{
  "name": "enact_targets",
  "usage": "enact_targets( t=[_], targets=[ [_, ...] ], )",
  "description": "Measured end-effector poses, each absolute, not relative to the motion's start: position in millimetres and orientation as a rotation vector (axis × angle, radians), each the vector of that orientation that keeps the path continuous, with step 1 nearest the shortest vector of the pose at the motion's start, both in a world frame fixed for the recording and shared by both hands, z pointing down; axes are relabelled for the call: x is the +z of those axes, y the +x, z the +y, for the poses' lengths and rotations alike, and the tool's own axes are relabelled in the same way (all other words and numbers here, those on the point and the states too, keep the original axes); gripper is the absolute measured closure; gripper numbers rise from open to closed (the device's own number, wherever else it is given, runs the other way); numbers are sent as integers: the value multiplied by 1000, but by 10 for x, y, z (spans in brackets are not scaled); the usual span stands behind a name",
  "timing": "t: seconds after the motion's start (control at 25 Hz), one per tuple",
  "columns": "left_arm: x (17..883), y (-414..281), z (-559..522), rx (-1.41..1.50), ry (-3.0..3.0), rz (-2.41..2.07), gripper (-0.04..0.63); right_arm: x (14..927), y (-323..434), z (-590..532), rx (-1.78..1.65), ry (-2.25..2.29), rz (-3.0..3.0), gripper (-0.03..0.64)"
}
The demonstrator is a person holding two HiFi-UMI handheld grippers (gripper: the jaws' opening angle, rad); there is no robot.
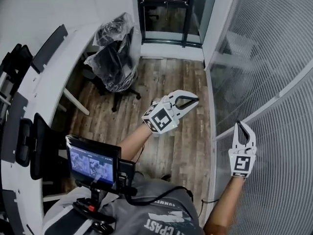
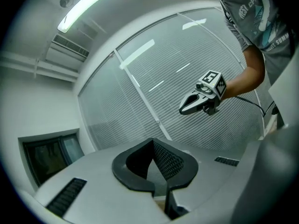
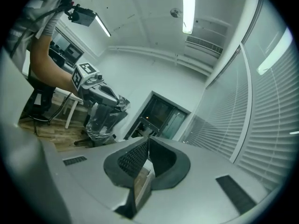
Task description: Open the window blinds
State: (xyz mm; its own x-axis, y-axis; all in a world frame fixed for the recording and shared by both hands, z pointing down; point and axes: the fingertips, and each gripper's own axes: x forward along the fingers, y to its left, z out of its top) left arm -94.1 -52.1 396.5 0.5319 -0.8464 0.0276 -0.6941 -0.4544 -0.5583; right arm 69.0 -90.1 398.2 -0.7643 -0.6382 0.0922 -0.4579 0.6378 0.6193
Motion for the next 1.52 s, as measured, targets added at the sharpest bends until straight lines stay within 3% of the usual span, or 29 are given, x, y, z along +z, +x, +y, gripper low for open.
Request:
enact_targets(
  t=[0.48,0.88,1.2,1.36,1.44,1.52],
  targets=[
    [3855,-551,-2120,-351,-2407,984,595,4222,1062,-2385,-500,1203,-2328,618],
    [3602,-717,-3322,-205,-2468,775,595,3816,1036,-3647,-500,1476,-2091,618],
    [3766,-572,-3905,-179,-2535,633,595,3556,1717,-4339,-438,1842,-1727,617],
    [3743,-347,-4177,-165,-2536,594,595,3609,2036,-4686,-233,1992,-1717,615],
    [3764,-127,-4424,-174,-2538,571,595,3733,2165,-4972,-154,2002,-1752,596],
    [3774,113,-4578,-192,-2519,532,595,3760,2235,-5133,-293,1926,-1656,475]
  ],
)
